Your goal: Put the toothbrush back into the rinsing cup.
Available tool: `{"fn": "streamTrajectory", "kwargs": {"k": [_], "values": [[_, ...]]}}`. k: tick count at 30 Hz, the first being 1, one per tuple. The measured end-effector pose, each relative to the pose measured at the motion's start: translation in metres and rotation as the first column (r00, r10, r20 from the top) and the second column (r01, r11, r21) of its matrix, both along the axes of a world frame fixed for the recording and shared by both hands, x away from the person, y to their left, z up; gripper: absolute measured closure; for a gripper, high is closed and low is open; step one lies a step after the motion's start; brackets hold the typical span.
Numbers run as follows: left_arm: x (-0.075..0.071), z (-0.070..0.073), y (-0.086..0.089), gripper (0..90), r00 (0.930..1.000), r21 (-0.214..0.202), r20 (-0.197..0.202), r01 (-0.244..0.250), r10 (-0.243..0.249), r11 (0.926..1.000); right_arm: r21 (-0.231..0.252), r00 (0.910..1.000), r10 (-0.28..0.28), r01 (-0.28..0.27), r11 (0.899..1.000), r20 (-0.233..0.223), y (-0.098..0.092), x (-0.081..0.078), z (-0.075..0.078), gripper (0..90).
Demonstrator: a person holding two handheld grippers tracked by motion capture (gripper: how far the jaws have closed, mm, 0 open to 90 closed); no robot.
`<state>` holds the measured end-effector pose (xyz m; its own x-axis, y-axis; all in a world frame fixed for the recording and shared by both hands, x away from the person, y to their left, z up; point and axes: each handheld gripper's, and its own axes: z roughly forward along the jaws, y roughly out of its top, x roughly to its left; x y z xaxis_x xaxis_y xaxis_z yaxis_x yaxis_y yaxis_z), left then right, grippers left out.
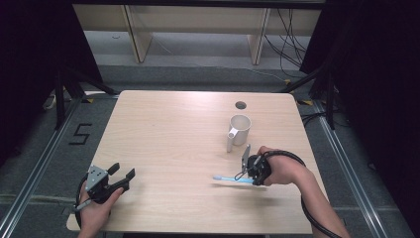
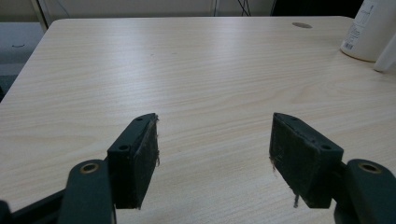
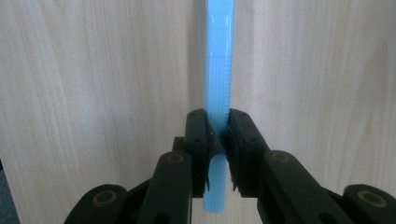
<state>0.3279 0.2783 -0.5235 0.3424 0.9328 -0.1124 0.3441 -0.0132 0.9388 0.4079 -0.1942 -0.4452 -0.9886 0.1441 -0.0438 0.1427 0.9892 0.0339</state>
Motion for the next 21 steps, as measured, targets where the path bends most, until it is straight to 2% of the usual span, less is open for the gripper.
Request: {"fn": "streamTrajectory", "kwargs": {"k": [1,2,3,4,7,8,9,10,12,13,14,15,17,19,20,21], "values": [[0.000,0.000,0.000,32.3,1.0000,0.000,0.000,0.000,0.000,1.0000,0.008,0.9997,0.021,-0.021,1.000,0.011,0.000,0.001,0.001,79.3],[0.000,0.000,0.000,32.3,1.0000,0.000,-0.001,0.000,0.000,1.0000,0.005,1.0000,-0.001,0.001,1.000,0.009,-0.001,0.000,0.003,79.3],[0.000,0.000,0.000,32.3,1.0000,0.000,0.000,0.000,0.000,1.0000,0.010,1.0000,0.000,0.000,1.000,0.006,-0.002,0.000,0.003,79.3],[0.000,0.000,0.000,32.3,1.0000,0.000,0.000,-0.001,0.001,1.0000,0.012,0.9991,0.039,-0.039,0.999,0.016,-0.002,0.002,0.003,79.3],[0.000,0.000,0.000,32.3,1.0000,0.001,0.000,0.000,0.000,1.0000,0.013,0.9998,-0.012,0.012,1.000,0.014,-0.004,0.000,0.006,79.3],[0.000,0.000,0.000,32.3,1.0000,0.001,-0.001,0.000,0.000,1.0000,0.028,0.9999,-0.001,0.001,1.000,0.014,-0.005,0.000,0.006,79.3],[0.000,0.000,0.000,32.3,1.0000,0.000,-0.001,0.000,0.000,1.0000,0.033,0.9990,0.035,-0.036,0.999,0.026,-0.007,0.002,0.007,79.3],[0.000,0.000,0.000,32.3,1.0000,0.000,-0.001,0.000,0.000,1.0000,0.036,0.9996,-0.012,0.011,0.999,0.027,-0.008,0.000,0.009,79.3],[0.000,0.000,0.000,32.3,1.0000,0.000,-0.001,0.000,0.000,1.0000,0.040,0.9993,-0.011,0.010,0.999,0.037,-0.008,0.000,0.010,79.4],[0.000,0.000,0.000,32.3,1.0000,0.000,-0.001,0.000,0.000,1.0000,0.054,0.9992,-0.007,0.005,0.999,0.040,-0.009,0.000,0.011,79.4],[0.000,0.000,0.000,32.3,1.0000,0.000,0.000,0.000,0.000,1.0000,0.068,0.9977,0.043,-0.047,0.997,0.052,-0.009,0.003,0.012,79.4],[0.000,0.000,0.000,32.3,1.0000,0.001,0.000,0.000,0.000,1.0000,0.073,0.9988,0.009,-0.012,0.997,0.049,-0.009,0.000,0.013,79.4],[0.000,0.000,0.000,32.3,1.0000,0.000,0.000,-0.001,0.001,1.0000,0.086,0.9987,-0.018,0.014,0.996,0.047,-0.009,-0.002,0.016,79.4],[0.000,0.000,0.000,32.3,1.0000,0.000,0.000,0.000,0.000,1.0000,0.099,0.9984,-0.002,-0.003,0.995,0.057,-0.010,-0.001,0.017,79.4],[0.000,0.000,0.000,32.3,1.0000,0.001,0.000,0.000,0.000,1.0000,0.111,0.9975,0.025,-0.032,0.993,0.066,-0.010,0.001,0.017,79.4],[0.000,0.000,0.000,32.3,1.0000,0.001,0.000,0.000,0.000,1.0000,0.120,0.9976,0.021,-0.029,0.992,0.066,-0.011,0.000,0.018,79.4]]}}
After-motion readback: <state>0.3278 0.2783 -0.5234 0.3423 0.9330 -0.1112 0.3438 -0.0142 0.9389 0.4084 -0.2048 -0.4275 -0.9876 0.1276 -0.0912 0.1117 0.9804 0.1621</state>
